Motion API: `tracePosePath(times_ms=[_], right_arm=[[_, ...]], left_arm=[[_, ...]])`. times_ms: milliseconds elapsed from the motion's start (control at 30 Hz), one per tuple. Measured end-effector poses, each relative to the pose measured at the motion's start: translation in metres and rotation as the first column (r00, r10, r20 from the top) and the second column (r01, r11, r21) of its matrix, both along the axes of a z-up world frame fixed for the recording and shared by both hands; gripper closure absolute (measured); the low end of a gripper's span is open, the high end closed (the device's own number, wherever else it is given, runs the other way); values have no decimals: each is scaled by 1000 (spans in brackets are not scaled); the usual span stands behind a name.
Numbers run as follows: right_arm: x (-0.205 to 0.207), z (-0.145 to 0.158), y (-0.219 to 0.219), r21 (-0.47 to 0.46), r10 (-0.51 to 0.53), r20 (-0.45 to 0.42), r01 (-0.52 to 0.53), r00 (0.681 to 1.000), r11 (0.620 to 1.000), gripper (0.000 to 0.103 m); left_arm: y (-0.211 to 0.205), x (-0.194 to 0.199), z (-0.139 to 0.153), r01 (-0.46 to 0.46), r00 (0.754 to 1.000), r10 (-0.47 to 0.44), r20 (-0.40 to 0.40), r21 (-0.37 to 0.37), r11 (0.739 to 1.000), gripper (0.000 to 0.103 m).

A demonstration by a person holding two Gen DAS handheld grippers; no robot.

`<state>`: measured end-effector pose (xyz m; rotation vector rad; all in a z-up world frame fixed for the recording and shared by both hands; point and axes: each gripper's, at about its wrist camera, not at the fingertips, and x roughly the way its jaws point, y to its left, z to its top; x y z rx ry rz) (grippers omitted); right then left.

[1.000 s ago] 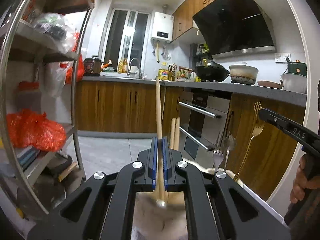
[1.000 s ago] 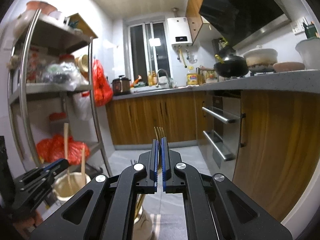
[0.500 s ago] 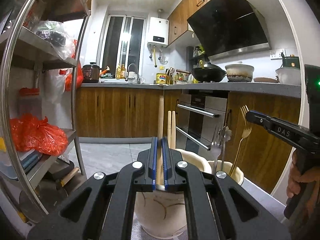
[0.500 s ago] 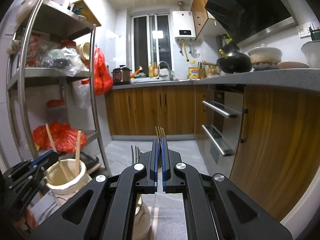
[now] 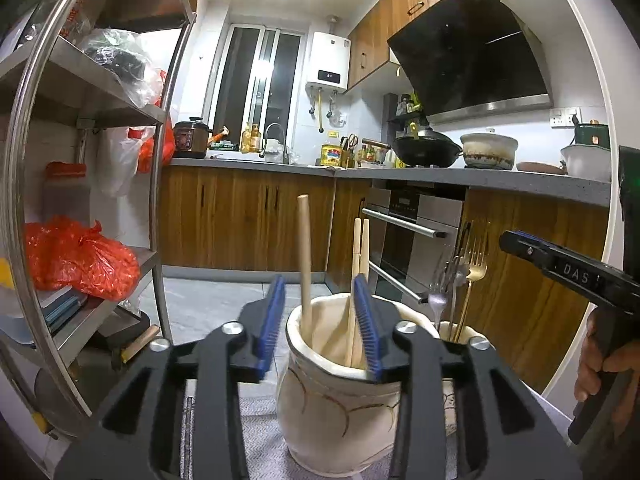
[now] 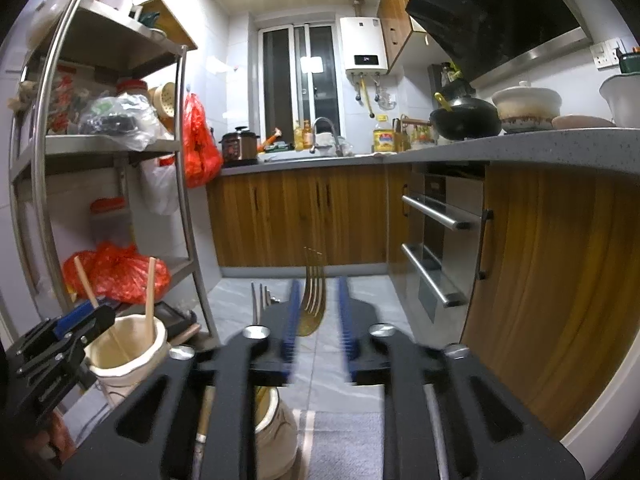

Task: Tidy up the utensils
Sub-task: 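Withdraw both open tools from the pot back toward the mat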

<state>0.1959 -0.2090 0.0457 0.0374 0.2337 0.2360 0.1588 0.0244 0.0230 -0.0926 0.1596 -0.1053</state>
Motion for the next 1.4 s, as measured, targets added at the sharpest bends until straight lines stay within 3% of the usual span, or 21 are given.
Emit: tracePosePath(times_ms=[100,167,233,333,433,533,800,933,1200,1400], right_arm=[[-1,2,0,8,3,5,-3,1000,1000,62],[-2,2,-1,15,1,11,-1,1000,1000,48],[-4,4,-2,22,-4,17,4,1000,1000,27],[-5,7,-5,44,-3,27,1,1000,999,8],[-7,9,-7,58,-2,32,0,999,998,5],[-9,10,-8,56,-3,32,1,999,998,5],[-23,17,-10,41,9,23,-10,1000,999,5],[-34,22,-12,34,27,24,-28,999,999,5],[-57,20,-20,37,58,-12,-57,998,998,5],[-75,-1,-24,12,78,-75,-78,994,997,5]], left_arm=[[1,0,0,-3,1000,3,0,-5,1000,53],[2,1,0,-9,1000,9,1,-8,1000,47],[3,0,0,-19,1000,19,4,-13,1000,35],[5,-3,0,-40,999,41,20,-19,999,18],[5,-5,1,-55,998,56,37,-19,998,9],[3,-5,1,-60,997,60,43,-6,998,6],[-4,-9,26,-54,998,53,-30,-9,999,6],[-10,-27,35,-65,996,67,-52,34,997,6],[-5,-68,36,-77,989,76,-123,-1,997,6],[-2,-86,29,-96,980,95,-173,3,995,6]])
